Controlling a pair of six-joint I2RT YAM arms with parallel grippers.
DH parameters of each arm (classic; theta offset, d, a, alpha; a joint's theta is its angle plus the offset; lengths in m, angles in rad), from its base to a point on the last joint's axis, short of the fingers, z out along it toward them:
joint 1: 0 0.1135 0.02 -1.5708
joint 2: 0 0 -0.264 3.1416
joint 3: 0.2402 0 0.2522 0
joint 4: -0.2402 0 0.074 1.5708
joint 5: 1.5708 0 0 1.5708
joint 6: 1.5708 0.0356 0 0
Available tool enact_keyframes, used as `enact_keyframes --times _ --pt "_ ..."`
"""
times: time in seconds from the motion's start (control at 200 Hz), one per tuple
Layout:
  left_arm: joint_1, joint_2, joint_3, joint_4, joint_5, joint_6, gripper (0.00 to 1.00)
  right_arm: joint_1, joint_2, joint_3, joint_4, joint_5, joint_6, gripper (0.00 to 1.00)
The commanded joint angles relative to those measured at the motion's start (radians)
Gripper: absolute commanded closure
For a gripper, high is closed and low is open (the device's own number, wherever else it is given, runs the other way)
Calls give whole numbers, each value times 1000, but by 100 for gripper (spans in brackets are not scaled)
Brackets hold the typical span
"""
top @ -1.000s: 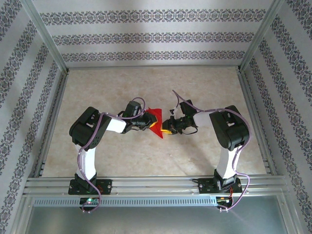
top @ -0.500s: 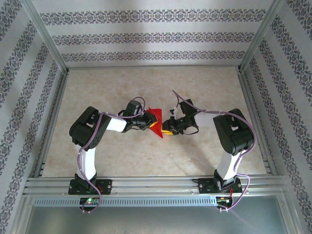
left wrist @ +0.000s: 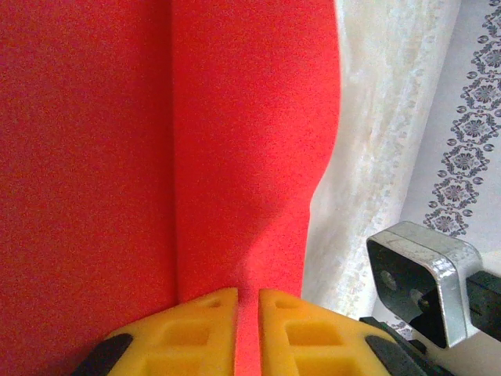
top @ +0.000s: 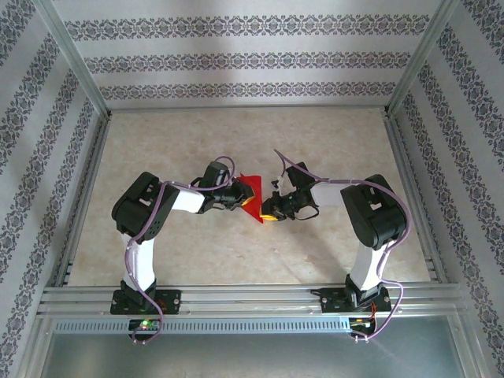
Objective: Fold a paper plane with a square sheet of paper (pick it up from the middle)
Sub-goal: Fourth fold the wing at the center of the table.
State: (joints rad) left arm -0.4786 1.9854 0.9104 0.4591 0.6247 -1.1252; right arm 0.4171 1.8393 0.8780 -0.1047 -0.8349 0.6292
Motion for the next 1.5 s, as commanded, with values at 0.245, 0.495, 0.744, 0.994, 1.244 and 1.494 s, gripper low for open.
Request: enact_keyframes --times 0.245,0.495,0.744,0.994,1.244,1.494 --pt "-10 37 -22 -122 -55 31 85 12 59 22 -7 -10 -5 88" --pt "-9 35 -22 -129 -56 31 85 12 16 16 -20 -10 3 84" --pt "-10 33 -24 -143 -61 36 85 12 -1 -5 -46 -7 0 83" --pt "-10 32 -20 -151 -63 36 85 21 21 -2 -54 4 -11 87" --pt "-9 34 -13 -173 -70 15 84 31 60 19 -75 46 -14 88" --pt "-10 35 1 -217 -79 16 85 25 46 18 -99 62 -19 86"
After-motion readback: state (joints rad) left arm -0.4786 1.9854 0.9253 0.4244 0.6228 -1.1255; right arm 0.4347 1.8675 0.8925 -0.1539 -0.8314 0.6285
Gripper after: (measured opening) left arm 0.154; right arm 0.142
